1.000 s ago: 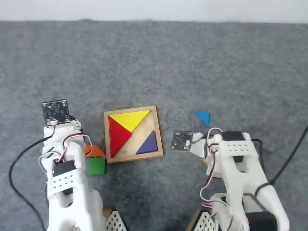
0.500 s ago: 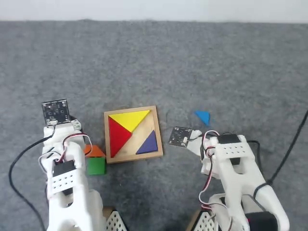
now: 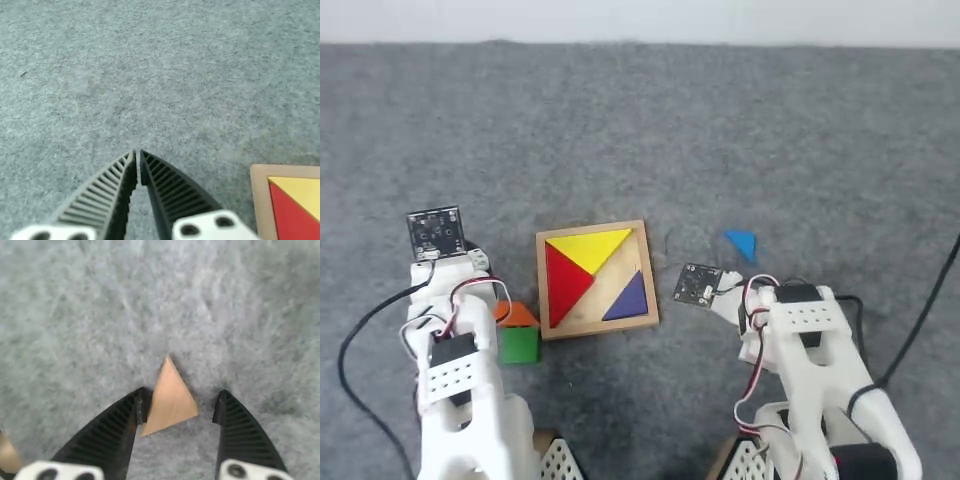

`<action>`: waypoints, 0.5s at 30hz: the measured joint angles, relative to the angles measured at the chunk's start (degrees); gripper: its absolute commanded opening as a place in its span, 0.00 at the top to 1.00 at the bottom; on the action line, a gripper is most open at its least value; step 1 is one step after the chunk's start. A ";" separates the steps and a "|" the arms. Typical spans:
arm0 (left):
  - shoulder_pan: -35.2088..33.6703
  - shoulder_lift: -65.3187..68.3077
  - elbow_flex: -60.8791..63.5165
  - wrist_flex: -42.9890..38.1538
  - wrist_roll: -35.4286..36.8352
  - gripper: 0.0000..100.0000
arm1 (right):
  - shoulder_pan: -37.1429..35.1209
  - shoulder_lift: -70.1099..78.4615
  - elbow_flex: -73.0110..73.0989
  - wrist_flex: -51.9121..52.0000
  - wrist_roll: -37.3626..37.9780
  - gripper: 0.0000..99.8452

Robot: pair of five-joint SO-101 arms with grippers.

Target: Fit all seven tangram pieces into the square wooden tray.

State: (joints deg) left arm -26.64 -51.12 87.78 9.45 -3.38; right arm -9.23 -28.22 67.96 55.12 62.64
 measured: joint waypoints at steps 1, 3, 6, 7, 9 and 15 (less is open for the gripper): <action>0.00 0.00 0.00 0.00 0.00 0.99 | 0.00 0.00 0.00 0.00 0.00 0.78; 0.00 0.00 0.00 0.00 0.00 0.99 | 0.00 -0.09 0.09 -0.26 0.00 0.78; 0.00 0.00 0.00 0.00 0.00 0.99 | 0.00 0.00 0.09 -0.35 0.00 0.78; 0.00 0.00 0.00 0.00 0.00 0.99 | 0.00 0.00 0.09 -0.35 0.00 0.78; 0.00 0.00 0.00 0.00 0.00 0.99 | 0.00 0.00 0.09 -0.35 0.00 0.78; 0.00 0.00 0.00 0.00 0.00 0.99 | 0.00 0.00 0.09 -0.35 0.00 0.78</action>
State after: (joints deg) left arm -26.64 -51.12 87.78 9.45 -3.38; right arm -9.23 -28.22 68.04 54.77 62.64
